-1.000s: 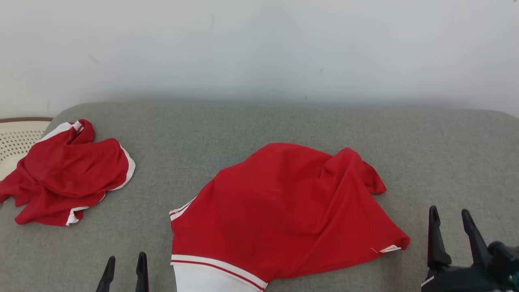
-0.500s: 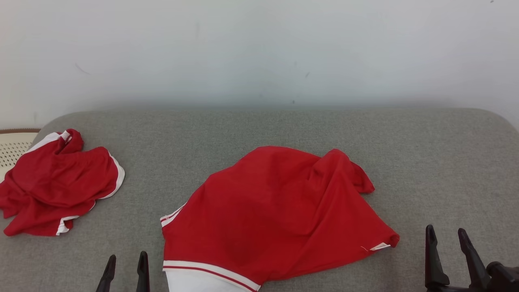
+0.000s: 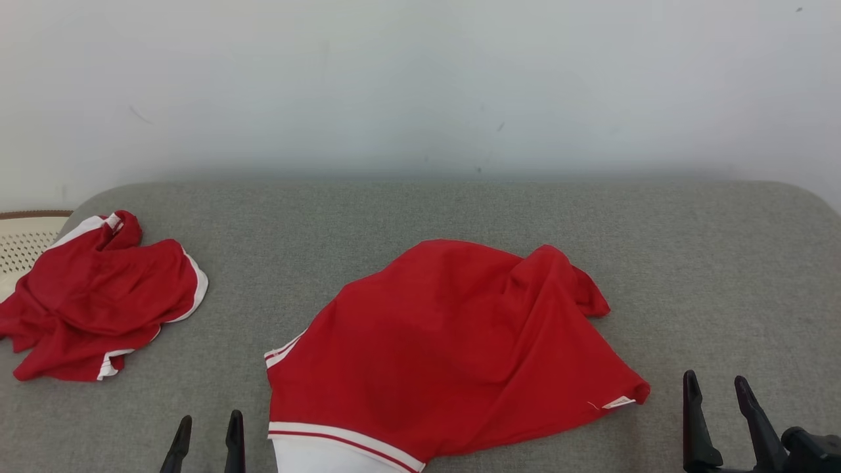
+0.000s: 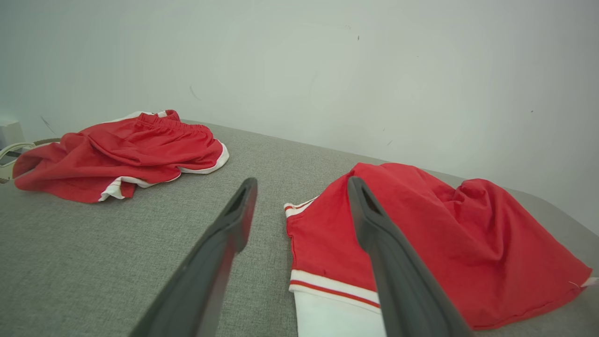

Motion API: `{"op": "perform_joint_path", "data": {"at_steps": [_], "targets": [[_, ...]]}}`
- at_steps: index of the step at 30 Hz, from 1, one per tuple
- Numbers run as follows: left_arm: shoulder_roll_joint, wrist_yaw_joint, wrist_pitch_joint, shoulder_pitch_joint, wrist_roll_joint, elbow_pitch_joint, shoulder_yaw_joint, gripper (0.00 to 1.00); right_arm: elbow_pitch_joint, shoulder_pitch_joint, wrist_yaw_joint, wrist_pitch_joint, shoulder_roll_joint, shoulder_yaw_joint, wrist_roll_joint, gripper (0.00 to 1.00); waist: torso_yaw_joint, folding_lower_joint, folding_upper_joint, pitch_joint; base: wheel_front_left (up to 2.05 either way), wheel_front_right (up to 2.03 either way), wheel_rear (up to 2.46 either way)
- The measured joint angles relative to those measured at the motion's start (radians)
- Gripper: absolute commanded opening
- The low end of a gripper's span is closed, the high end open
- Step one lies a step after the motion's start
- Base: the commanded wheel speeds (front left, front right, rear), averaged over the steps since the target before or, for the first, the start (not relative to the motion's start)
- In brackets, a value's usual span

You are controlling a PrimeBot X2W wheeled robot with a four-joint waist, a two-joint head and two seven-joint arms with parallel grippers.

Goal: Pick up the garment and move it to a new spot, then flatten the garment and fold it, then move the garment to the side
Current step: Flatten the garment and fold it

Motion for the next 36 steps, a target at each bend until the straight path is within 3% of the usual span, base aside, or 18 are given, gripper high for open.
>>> {"op": "perform_joint_path", "data": {"at_steps": [36], "targets": [[0.012, 0.007, 0.017, 0.006, -0.052, 0.027, -0.039, 1.00, 0.081, -0.008, 0.000, -0.012, 0.001, -0.021, 0.029, 1.00, 0.006, 0.0001, 0.0000, 0.002, 0.00, 0.00, 0.00]]}}
